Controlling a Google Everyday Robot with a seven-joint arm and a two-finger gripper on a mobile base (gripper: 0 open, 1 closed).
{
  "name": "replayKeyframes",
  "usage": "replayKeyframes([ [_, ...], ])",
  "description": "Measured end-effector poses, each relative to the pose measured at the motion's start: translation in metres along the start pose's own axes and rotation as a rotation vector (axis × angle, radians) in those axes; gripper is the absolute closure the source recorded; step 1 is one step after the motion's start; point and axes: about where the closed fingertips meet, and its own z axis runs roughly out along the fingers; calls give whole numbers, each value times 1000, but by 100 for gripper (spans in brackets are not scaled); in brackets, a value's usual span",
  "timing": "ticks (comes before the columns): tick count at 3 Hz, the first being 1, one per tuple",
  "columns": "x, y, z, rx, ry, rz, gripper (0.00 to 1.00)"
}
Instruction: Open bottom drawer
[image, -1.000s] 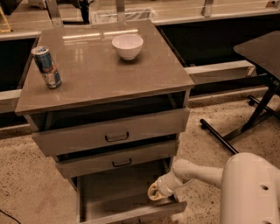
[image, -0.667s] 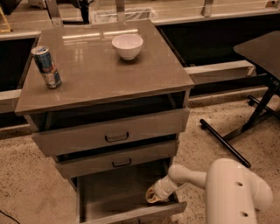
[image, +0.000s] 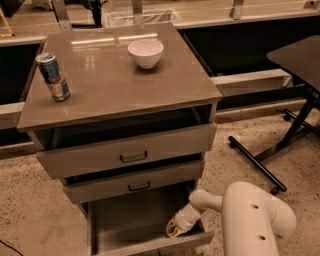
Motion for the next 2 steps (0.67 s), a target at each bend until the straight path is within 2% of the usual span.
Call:
replayKeyframes([
  [2,-21,53,-17,-170,-47,36,100],
])
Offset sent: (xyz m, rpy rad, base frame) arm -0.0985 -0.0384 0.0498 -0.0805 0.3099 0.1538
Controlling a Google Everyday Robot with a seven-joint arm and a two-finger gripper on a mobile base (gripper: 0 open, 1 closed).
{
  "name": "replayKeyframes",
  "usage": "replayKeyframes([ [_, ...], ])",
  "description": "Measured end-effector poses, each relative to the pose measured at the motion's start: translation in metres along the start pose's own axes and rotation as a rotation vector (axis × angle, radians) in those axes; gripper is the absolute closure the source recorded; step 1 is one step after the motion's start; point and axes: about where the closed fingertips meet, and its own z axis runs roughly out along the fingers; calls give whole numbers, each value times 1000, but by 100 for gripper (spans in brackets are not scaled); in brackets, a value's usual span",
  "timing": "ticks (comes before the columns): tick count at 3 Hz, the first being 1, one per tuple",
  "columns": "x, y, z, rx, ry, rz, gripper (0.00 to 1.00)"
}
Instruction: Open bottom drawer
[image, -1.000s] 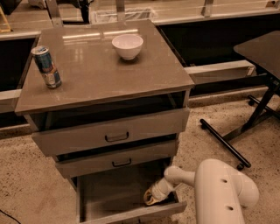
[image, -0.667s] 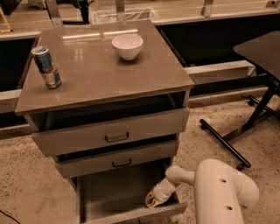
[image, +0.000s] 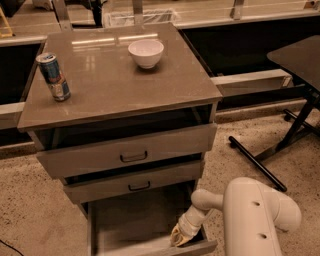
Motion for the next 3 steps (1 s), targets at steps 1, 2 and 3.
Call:
replayKeyframes([
  [1,-3,6,-1,-21,-5,4,100],
  [2,-34,-2,-28,94,-84,-43,100],
  [3,-95,-14,-84,323,-183,-168,100],
])
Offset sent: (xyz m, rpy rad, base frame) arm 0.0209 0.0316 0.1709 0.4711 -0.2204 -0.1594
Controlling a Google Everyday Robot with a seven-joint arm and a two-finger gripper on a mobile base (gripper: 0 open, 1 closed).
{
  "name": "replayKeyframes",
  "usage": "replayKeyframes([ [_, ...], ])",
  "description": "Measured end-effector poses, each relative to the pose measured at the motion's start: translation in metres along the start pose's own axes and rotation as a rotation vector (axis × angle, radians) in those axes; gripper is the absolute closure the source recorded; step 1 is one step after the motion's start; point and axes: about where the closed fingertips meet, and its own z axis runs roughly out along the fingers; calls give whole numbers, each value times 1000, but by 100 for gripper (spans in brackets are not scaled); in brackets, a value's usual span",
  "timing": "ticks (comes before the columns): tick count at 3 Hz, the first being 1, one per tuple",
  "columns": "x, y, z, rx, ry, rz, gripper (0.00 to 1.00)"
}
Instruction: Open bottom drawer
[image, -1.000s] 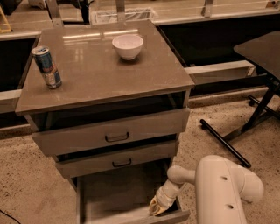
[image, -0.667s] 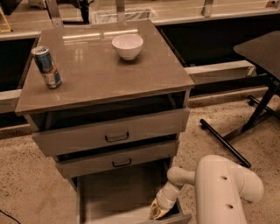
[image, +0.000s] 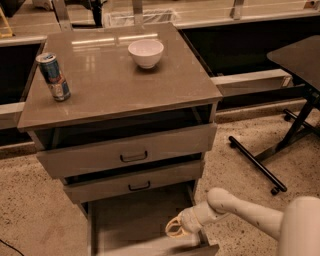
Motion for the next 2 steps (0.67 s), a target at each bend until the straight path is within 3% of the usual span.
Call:
replayKeyframes([
  [1,-33,-11,-42,154,-42,-43,82],
  [2,-32,-8,-43,162,-43,-38,51],
])
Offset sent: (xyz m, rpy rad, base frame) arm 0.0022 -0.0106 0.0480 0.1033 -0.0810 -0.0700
